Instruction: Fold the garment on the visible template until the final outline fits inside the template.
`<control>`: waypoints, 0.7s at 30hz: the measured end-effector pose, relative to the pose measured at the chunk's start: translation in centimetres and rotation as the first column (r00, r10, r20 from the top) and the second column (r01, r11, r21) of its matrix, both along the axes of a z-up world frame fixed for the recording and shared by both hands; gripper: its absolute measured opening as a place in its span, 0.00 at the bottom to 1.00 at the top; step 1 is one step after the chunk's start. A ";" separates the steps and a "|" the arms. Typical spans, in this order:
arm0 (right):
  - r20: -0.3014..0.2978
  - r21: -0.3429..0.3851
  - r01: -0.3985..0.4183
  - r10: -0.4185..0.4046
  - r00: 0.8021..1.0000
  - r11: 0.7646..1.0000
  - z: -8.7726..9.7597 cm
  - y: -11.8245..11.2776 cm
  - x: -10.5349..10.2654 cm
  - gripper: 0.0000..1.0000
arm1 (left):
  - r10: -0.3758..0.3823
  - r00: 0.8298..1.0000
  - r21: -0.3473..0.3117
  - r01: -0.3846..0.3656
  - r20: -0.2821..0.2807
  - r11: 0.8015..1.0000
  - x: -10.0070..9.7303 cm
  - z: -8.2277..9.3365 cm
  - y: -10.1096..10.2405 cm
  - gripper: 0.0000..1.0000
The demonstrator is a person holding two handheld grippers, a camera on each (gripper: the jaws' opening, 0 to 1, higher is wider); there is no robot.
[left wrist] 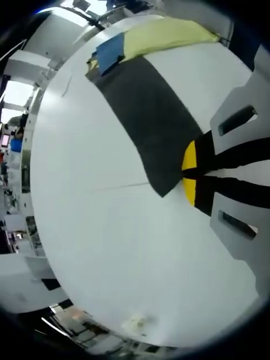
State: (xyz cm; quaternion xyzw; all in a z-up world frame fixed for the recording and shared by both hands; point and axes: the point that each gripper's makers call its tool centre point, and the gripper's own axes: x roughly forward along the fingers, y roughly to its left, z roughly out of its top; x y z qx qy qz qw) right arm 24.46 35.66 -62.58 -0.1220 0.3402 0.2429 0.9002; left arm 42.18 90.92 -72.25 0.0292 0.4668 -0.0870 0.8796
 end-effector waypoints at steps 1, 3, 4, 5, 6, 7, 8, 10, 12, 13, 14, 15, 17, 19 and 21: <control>0.001 0.002 0.001 -0.001 1.000 1.000 0.0 0.0 0.0 1.00 | 0.000 1.000 -0.002 0.000 -0.001 1.000 0.0 0.1 0.0 0.00; 0.003 0.007 0.001 -0.001 1.000 1.000 0.2 0.0 0.0 1.00 | 0.000 1.000 -0.007 0.000 -0.009 1.000 0.1 0.4 -0.1 0.00; 0.003 0.007 0.000 0.000 1.000 1.000 0.2 0.0 0.0 1.00 | -0.004 1.000 -0.007 0.004 -0.009 1.000 0.0 0.6 -0.2 0.00; 0.004 0.007 -0.001 0.001 1.000 1.000 0.3 0.0 0.0 1.00 | -0.008 1.000 -0.005 0.008 -0.008 1.000 0.0 0.7 -0.4 0.00; 0.004 0.009 -0.004 0.004 1.000 1.000 0.4 0.0 -0.1 1.00 | -0.014 1.000 -0.001 0.014 -0.006 1.000 0.0 1.0 -0.5 0.00; 0.003 0.009 -0.008 0.008 1.000 1.000 0.4 0.1 -0.1 1.00 | -0.017 1.000 0.002 0.017 -0.003 1.000 0.0 1.1 -0.6 0.00; 0.003 0.004 -0.016 0.016 1.000 1.000 0.4 0.2 -0.2 1.00 | -0.019 1.000 0.005 0.019 -0.001 1.000 0.2 1.3 -0.6 0.00; 0.002 0.002 -0.021 0.021 1.000 1.000 0.4 0.2 -0.3 1.00 | -0.024 1.000 0.012 0.024 -0.002 1.000 0.2 1.5 -0.7 0.00; -0.003 0.003 -0.028 0.028 1.000 1.000 0.3 0.3 -0.6 1.00 | -0.026 1.000 0.019 0.026 0.002 0.999 0.1 1.9 -0.9 0.00; -0.003 0.003 -0.029 0.029 1.000 1.000 0.4 0.3 -0.7 1.00 | -0.027 1.000 0.019 0.027 0.002 0.999 0.1 2.0 -0.9 0.00; -0.003 0.002 -0.027 0.027 1.000 1.000 0.4 0.2 -0.7 1.00 | -0.030 1.000 0.016 0.030 0.001 0.999 -0.1 2.3 -1.2 0.00; -0.003 -0.001 -0.024 0.024 1.000 1.000 0.4 0.1 -0.7 1.00 | -0.033 0.999 0.019 0.033 0.000 0.999 -0.1 2.4 -1.3 0.00; -0.005 -0.010 -0.020 0.020 1.000 1.000 0.3 -0.3 -0.8 1.00 | -0.032 0.999 0.038 0.031 0.004 0.999 -0.2 2.8 -1.2 0.00; -0.008 -0.014 -0.018 0.018 1.000 1.000 0.3 -0.5 -0.9 1.00 | -0.033 0.999 0.036 0.033 0.007 0.999 -0.3 3.3 -1.3 0.00; -0.005 -0.007 -0.017 0.017 1.000 1.000 0.4 -0.7 -1.1 1.00 | -0.037 0.999 0.041 0.036 0.015 0.999 -0.1 3.8 -1.3 0.00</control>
